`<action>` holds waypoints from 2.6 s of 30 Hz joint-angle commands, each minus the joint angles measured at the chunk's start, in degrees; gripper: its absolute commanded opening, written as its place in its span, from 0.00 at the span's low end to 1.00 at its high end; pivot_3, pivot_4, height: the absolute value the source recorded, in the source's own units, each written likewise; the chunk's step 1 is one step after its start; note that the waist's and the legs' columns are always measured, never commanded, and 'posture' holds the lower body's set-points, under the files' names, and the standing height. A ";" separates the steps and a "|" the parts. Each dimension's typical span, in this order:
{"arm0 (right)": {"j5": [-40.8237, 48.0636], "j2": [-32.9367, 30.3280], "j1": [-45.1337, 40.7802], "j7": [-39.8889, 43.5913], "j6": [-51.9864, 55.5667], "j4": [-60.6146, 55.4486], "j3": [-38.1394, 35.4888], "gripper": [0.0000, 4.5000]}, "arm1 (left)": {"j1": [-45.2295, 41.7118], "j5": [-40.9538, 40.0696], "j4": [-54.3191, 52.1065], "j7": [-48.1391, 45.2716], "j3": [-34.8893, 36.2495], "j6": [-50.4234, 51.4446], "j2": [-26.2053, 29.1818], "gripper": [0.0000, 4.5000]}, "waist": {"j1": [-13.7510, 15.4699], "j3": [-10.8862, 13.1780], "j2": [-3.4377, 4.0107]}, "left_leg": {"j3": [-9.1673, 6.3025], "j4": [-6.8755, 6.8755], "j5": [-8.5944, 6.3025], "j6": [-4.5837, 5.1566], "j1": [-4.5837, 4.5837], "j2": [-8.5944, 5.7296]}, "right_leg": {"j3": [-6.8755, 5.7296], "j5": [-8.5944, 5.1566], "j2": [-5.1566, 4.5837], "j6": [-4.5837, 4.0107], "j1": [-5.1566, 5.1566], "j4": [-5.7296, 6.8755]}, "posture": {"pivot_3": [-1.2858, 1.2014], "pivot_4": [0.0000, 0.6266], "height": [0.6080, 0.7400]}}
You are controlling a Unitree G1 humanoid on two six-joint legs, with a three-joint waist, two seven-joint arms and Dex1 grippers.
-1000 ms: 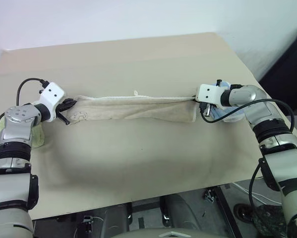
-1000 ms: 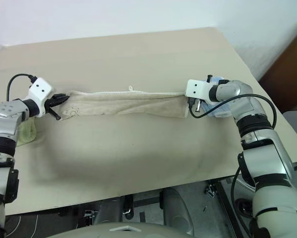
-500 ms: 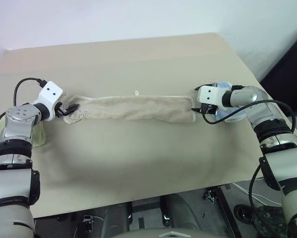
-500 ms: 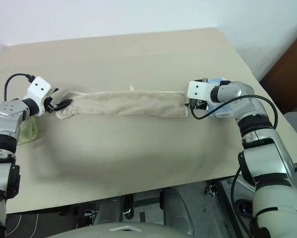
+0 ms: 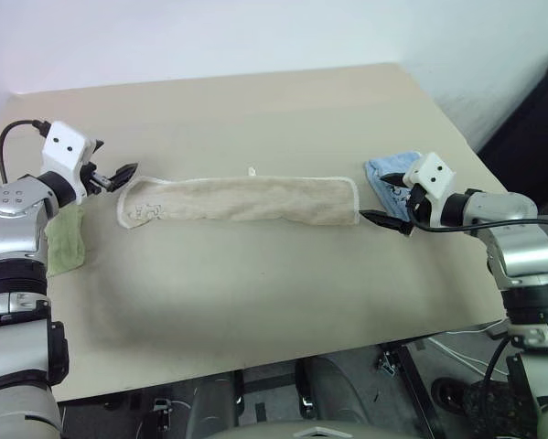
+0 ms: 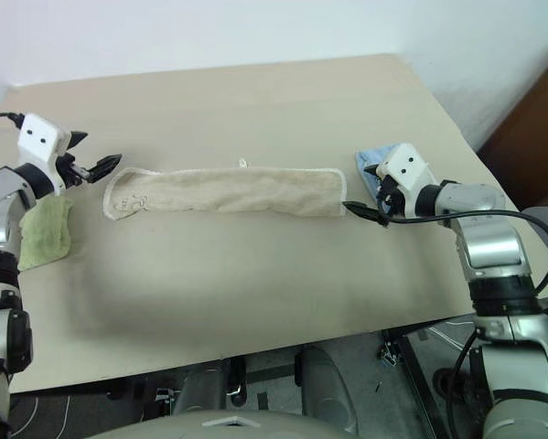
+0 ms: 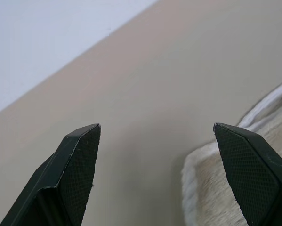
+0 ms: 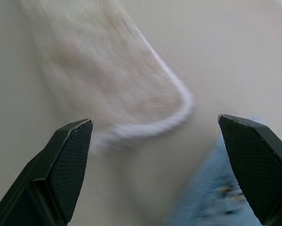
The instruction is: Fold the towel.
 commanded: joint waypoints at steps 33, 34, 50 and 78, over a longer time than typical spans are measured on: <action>15.34 41.83 -23.99 -60.53 61.82 3.56 -56.70 0.96 | 5.86 -6.49 -26.28 -4.59 -2.44 12.08 -7.12 0.90 | -0.27 -0.04 0.02 | 0.20 -0.49 0.27 0.46 -0.19 0.01 | 0.02 0.51 -0.11 -0.10 -0.03 -0.94 | 0.52 0.24 1.00; 14.93 42.10 -24.08 -61.13 61.81 3.19 -57.25 0.92 | 5.90 -6.58 -26.36 -4.58 -2.46 12.14 -7.07 0.90 | -0.27 -0.04 0.02 | 0.20 -0.54 0.28 0.48 -0.16 0.01 | 0.03 0.51 -0.12 -0.10 -0.03 -0.94 | 0.52 0.24 1.00; 13.75 37.74 -22.10 -59.44 60.26 -4.31 -55.26 0.01 | 6.65 -6.25 -27.06 -4.89 -3.70 11.63 -7.76 0.90 | -0.20 -0.04 0.03 | 0.19 -0.81 0.30 0.50 -0.29 -0.02 | -0.01 0.50 -0.18 -0.10 -0.11 -1.21 | 0.52 0.24 1.00; 3.19 19.77 -25.10 -23.23 26.53 9.00 15.21 0.01 | 8.71 -7.01 -30.20 -3.14 -3.49 12.55 -9.97 0.90 | -0.12 -0.03 0.04 | 0.20 -0.66 0.32 0.53 -1.03 -0.01 | 0.00 0.69 -0.05 0.26 -0.62 -1.37 | 0.52 0.24 1.00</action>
